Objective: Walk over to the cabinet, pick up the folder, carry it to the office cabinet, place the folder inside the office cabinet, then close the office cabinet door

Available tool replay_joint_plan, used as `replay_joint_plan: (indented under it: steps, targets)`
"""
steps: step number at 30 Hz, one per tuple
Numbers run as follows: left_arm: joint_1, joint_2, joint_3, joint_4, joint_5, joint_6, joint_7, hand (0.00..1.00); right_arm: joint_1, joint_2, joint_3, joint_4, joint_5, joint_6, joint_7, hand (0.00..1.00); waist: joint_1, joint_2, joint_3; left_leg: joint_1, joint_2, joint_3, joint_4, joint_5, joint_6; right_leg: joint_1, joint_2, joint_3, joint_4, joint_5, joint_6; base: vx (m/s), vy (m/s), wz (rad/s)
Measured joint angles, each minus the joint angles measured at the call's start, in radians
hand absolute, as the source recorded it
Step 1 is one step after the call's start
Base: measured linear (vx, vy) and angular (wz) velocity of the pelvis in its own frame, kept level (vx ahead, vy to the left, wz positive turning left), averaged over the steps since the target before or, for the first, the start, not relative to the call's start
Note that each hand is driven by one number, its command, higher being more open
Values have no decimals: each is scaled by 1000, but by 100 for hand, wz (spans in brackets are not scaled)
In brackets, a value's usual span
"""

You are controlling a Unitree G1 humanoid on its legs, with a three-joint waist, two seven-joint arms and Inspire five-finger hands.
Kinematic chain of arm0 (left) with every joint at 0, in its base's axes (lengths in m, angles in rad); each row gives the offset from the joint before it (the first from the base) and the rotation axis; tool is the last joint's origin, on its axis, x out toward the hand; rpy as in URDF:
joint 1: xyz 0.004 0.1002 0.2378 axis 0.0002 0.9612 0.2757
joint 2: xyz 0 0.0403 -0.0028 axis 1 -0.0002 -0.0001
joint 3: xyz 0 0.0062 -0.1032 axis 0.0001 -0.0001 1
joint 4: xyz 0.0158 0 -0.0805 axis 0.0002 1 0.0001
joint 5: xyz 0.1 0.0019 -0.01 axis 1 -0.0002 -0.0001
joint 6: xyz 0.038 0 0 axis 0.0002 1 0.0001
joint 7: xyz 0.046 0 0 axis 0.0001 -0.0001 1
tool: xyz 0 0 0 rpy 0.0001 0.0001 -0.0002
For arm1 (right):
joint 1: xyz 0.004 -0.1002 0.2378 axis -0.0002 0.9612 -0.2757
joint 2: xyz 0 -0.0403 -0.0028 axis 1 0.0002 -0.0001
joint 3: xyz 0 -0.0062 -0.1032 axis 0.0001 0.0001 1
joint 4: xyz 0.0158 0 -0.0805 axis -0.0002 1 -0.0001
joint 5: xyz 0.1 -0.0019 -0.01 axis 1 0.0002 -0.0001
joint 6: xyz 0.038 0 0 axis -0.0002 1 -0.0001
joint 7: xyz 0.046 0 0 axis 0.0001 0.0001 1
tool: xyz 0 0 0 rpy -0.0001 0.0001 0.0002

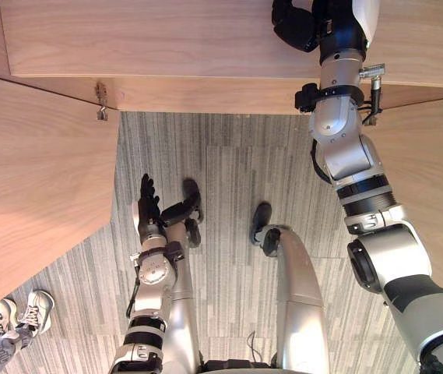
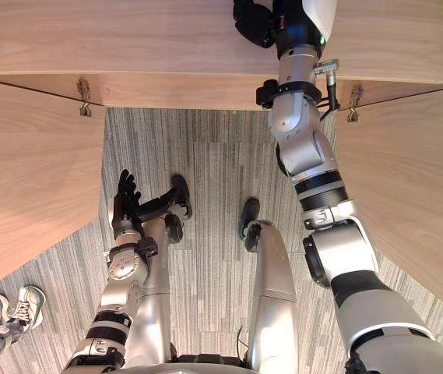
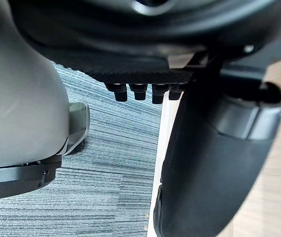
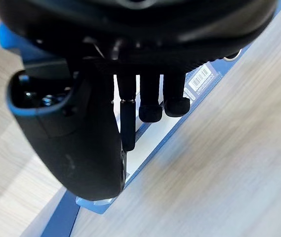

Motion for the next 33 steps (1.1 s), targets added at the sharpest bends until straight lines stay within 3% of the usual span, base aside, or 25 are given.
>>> replay_joint_plan:
  steps: [5, 7, 10, 15, 17, 19, 22, 23, 28, 33]
  targets:
    - [-1, -3, -1, -9, -7, 1, 0, 100, 25, 0, -7, -66, 40, 49, 0, 0, 7, 0, 0, 0, 1, -6, 2, 7, 1, 2, 0, -6, 5, 2, -3, -33, 3, 3]
    - [-3, -2, -1, -9, -4, 11, -1, 100, 95, 1, -21, -174, 44, 59, 0, 0, 8, 0, 0, 8, 2, -7, 7, 7, 1, 14, 0, -9, 1, 2, -3, 9, 11, 2]
    - [-9, -3, 1, 57, 6, 49, 0, 100, 299, 23, -27, -390, 50, 57, 3, 0, 7, -1, 0, 97, 9, -3, 1, -11, 7, 122, 1, -30, -39, 2, -2, 40, 14, 0]
    - [49, -12, -1, 124, 26, 77, -3, 100, 650, 84, -2, -623, 88, -50, 30, 0, -16, -13, -25, 303, 7, 19, -76, -42, -2, 347, 8, -38, -168, 14, 16, 42, 24, -2]
    - [80, -17, -5, 163, 27, 82, -6, 100, 794, 115, 23, -619, 92, -105, 76, 0, -23, -20, -65, 395, 1, 37, -142, -38, -1, 439, 15, -32, -255, 39, 26, 108, 34, -12]
    - [122, -2, -19, 218, 31, 83, -12, 100, 934, 170, 53, -528, 118, -123, 135, 0, -24, -37, -115, 526, -8, 72, -243, -20, 1, 561, 27, -13, -382, 79, 34, 166, 33, -20]
    - [148, 29, -52, 309, 50, 83, -25, 100, 1045, 216, 41, -326, 118, -125, 187, 0, -35, -39, -185, 660, -35, 95, -406, 32, -2, 700, 39, -7, -574, 155, 43, 208, 19, -8]
    - [152, 35, -54, 338, 55, 85, -32, 100, 1072, 234, 15, -225, 122, -123, 204, 100, -37, -41, -204, 714, -47, 112, -469, 52, -2, 749, 39, -2, -638, 180, 46, 233, 17, -12]
    - [186, 76, -45, 398, 64, 95, -51, 100, 1116, 307, -143, 134, 185, -96, 240, 100, -45, -45, -262, 934, -74, 183, -679, 112, -17, 887, 44, 50, -746, 232, 53, 125, -1, -31]
    - [210, 96, -19, 476, 65, 102, -66, 100, 1155, 320, -290, 367, 278, -84, 248, 100, -86, -43, -347, 1098, -81, 239, -832, 157, -41, 968, 69, 102, -785, 244, 53, 81, -5, -36]
